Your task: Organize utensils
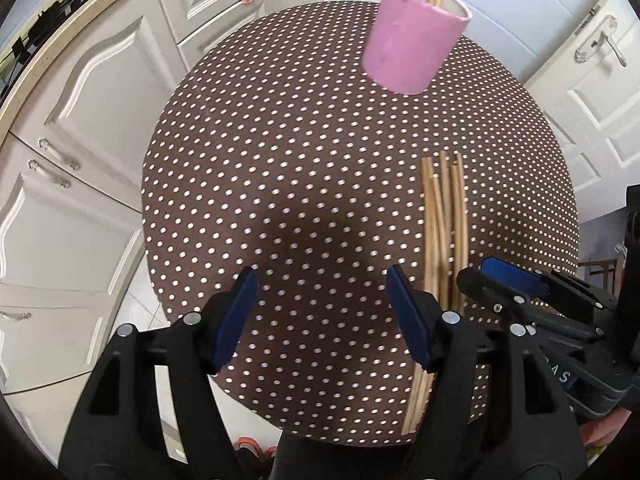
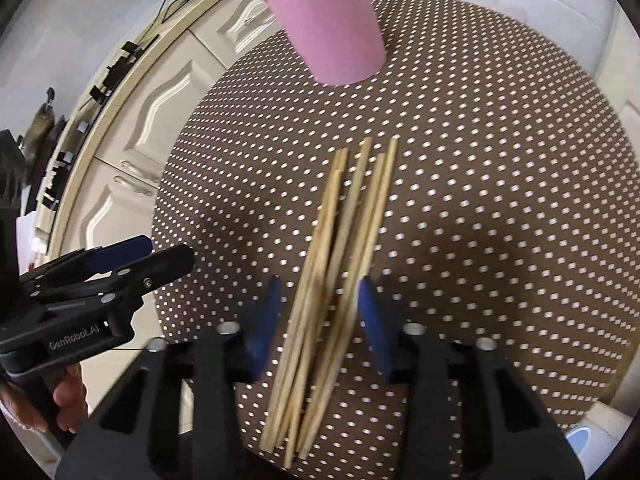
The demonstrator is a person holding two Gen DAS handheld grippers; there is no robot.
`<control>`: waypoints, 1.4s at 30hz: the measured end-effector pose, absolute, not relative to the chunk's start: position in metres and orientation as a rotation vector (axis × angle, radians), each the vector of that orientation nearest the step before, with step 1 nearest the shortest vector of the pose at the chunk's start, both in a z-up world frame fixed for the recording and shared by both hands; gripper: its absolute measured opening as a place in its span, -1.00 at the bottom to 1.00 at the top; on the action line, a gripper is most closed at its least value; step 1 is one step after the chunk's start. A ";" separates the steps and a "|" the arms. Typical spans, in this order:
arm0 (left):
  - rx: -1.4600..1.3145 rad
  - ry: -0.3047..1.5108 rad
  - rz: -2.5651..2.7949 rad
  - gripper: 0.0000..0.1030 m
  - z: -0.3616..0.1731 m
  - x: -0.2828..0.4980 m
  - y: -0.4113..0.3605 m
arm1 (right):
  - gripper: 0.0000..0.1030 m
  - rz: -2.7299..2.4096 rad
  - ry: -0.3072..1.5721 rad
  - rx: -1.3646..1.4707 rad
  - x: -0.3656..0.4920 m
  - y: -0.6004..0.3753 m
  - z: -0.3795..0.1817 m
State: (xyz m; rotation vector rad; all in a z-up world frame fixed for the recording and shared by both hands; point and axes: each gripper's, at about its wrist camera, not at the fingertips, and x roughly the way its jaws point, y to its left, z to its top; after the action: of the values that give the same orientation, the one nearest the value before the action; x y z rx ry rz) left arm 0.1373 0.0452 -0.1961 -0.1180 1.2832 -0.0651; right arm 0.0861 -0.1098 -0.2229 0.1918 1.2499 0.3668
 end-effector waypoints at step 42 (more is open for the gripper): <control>-0.177 1.325 -0.015 0.28 -0.221 0.141 0.095 | -0.90 0.239 1.353 0.179 0.141 -0.076 -0.254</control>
State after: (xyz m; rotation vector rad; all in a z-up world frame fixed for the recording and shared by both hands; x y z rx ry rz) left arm 0.1406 0.0952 -0.2213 -0.1766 1.3253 -0.0150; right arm 0.1413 -0.0758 -0.2536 0.1792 1.3526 0.2394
